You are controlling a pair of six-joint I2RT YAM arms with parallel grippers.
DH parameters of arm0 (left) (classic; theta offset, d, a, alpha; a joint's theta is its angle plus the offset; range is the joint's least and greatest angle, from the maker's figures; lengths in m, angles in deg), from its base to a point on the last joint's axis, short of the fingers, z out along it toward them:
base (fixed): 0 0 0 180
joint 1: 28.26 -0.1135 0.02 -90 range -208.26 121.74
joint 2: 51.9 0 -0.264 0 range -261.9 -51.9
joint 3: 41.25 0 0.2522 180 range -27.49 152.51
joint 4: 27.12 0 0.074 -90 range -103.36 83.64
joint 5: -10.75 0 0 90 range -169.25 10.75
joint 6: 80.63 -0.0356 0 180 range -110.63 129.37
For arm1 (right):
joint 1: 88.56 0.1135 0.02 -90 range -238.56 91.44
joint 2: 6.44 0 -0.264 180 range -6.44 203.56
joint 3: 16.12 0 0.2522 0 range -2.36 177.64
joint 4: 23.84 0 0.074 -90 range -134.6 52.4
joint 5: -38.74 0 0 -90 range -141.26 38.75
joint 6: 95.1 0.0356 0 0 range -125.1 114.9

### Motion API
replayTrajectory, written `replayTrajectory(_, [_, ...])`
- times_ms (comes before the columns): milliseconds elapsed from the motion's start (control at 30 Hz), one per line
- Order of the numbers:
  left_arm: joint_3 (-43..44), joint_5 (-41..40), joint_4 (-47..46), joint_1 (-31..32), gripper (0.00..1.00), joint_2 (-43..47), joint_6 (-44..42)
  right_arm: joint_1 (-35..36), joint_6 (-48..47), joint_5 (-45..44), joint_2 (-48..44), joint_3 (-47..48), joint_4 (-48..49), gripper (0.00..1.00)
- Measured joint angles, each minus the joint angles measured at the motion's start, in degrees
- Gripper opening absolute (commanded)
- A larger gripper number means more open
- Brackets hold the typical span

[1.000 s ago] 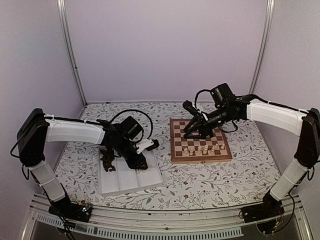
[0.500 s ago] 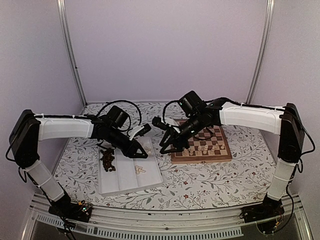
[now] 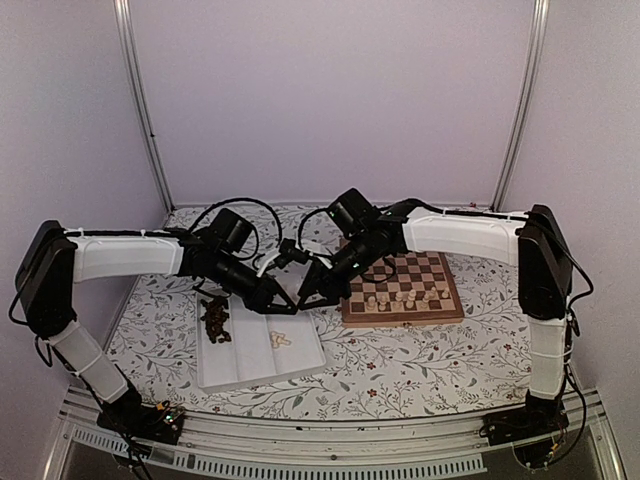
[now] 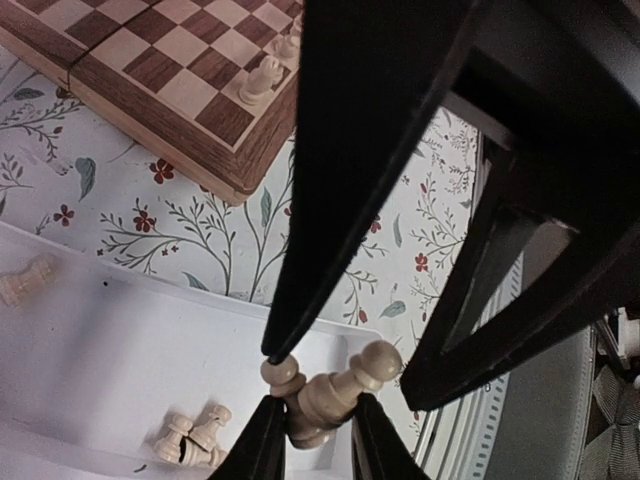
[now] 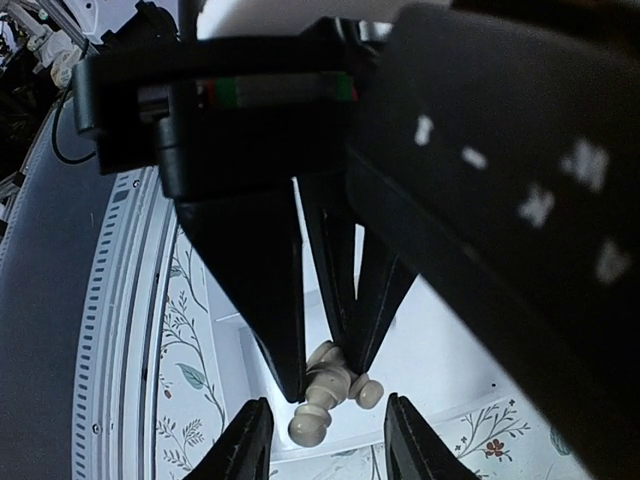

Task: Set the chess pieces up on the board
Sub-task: Pick up the chess piece from the storage box.

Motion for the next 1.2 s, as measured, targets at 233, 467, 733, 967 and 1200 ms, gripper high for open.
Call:
replayTrajectory(233, [-0.1,0.6,-0.1,-0.7,0.24,0.0,0.0,0.0,1.0,1.4,0.3,0.0,-0.2,0.17])
replayTrajectory(467, [-0.1,1.5,-0.2,-0.9,0.32,0.0,0.2,0.0,2.3,1.7,0.4,0.0,-0.2,0.06])
replayTrajectory(733, [-0.7,1.0,-0.7,-0.9,0.43,1.0,1.6,0.0,2.6,1.8,0.4,0.0,0.0,0.02])
replayTrajectory(967, [-2.3,-1.2,-0.9,-0.9,0.45,2.6,1.7,0.0,2.8,1.8,0.4,0.0,0.0,0.02])
replayTrajectory(1200, [-2.9,-1.9,-2.3,-0.6,0.42,2.6,1.6,0.0,2.8,2.2,0.4,0.1,0.0,0.02])
